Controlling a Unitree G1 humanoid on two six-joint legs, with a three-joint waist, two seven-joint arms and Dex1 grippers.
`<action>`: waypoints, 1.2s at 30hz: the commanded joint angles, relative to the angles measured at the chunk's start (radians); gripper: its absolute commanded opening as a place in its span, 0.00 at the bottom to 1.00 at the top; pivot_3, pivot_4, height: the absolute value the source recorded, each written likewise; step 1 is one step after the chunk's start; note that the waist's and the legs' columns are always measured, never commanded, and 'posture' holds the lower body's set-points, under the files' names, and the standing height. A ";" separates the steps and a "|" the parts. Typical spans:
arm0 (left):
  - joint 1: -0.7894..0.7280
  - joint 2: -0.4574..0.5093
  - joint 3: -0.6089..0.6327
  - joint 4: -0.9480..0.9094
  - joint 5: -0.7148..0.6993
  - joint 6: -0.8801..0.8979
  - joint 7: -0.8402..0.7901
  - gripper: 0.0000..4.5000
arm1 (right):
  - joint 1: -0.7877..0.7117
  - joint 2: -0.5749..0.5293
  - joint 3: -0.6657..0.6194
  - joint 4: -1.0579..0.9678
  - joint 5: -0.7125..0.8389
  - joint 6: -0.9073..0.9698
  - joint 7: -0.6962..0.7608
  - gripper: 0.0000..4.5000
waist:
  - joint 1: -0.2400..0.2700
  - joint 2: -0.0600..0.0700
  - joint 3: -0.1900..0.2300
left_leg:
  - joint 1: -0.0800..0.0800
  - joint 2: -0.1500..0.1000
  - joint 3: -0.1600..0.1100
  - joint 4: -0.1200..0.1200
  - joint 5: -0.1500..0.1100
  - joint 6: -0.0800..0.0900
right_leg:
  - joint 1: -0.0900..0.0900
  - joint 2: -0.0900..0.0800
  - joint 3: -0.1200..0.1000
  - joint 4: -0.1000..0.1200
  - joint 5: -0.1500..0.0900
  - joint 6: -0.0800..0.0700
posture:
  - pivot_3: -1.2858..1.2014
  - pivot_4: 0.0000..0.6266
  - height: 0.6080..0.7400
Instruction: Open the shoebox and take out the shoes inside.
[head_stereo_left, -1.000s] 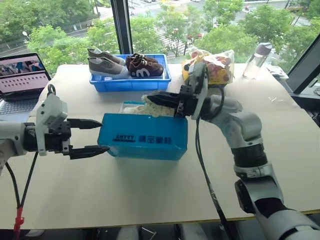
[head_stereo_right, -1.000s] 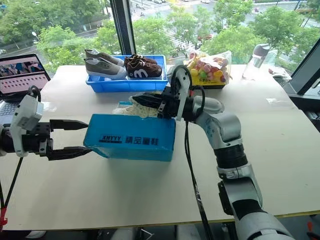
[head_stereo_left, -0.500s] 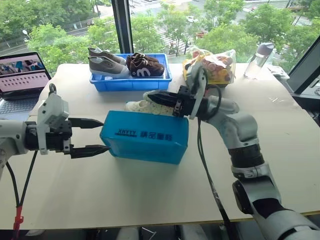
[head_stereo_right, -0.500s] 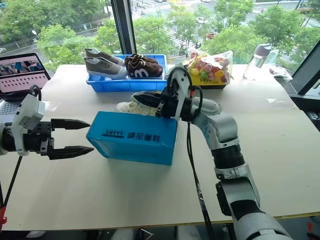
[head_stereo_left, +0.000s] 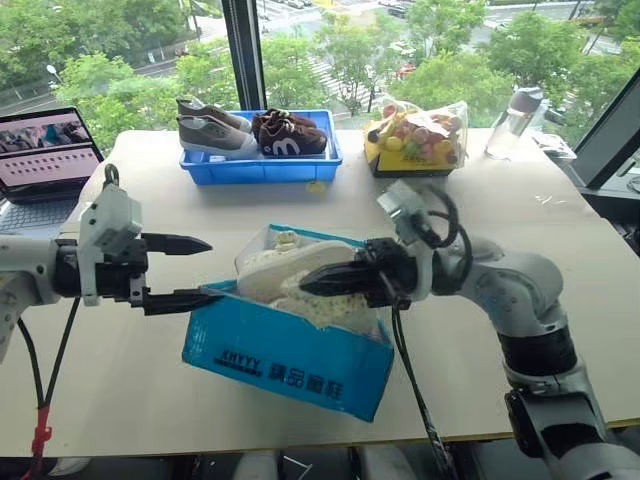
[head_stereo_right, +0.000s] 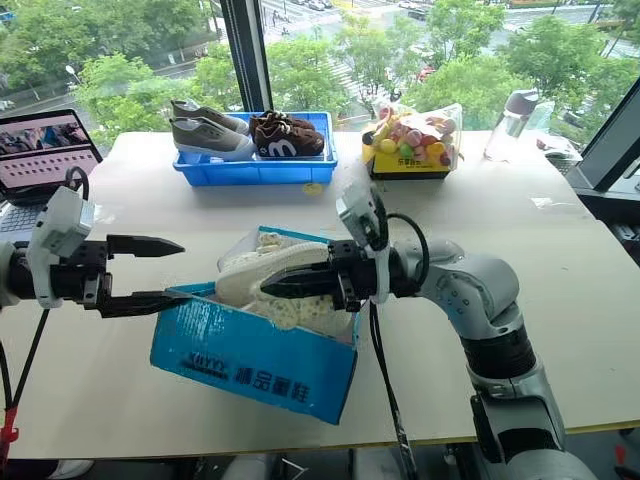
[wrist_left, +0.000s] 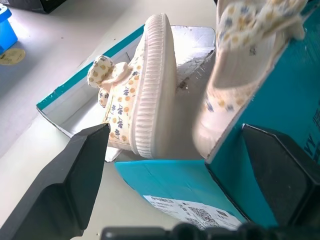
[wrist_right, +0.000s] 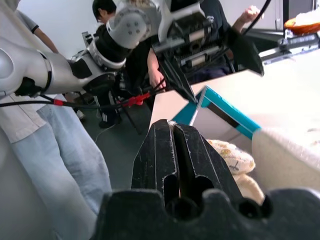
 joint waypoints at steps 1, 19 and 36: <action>-0.016 0.007 0.010 0.002 0.004 -0.019 -0.004 1.00 | 0.025 -0.023 0.057 -0.030 -0.045 -0.022 0.029 0.01 | 0.002 0.000 0.000 | 0.000 0.000 0.000 0.000 0.000 0.000 | 0.000 0.000 0.000 0.000 0.000 0.000 | 0.52 0.24 1.00; -0.035 0.005 -0.015 0.013 0.015 -0.027 -0.007 1.00 | 0.033 -0.055 0.181 0.062 -0.292 -0.156 0.040 0.01 | 0.006 -0.003 -0.002 | 0.005 0.000 -0.001 0.000 0.000 0.000 | 0.007 0.000 -0.001 -0.002 0.000 0.000 | 0.52 0.24 1.00; -0.047 0.004 -0.027 0.022 0.013 -0.031 -0.010 1.00 | -0.016 -0.047 0.064 0.105 -0.315 -0.197 -0.040 0.99 | 0.003 -0.003 -0.002 | 0.006 0.000 -0.001 0.000 0.000 0.001 | 0.009 0.000 -0.002 -0.002 0.000 0.000 | 0.52 0.24 1.00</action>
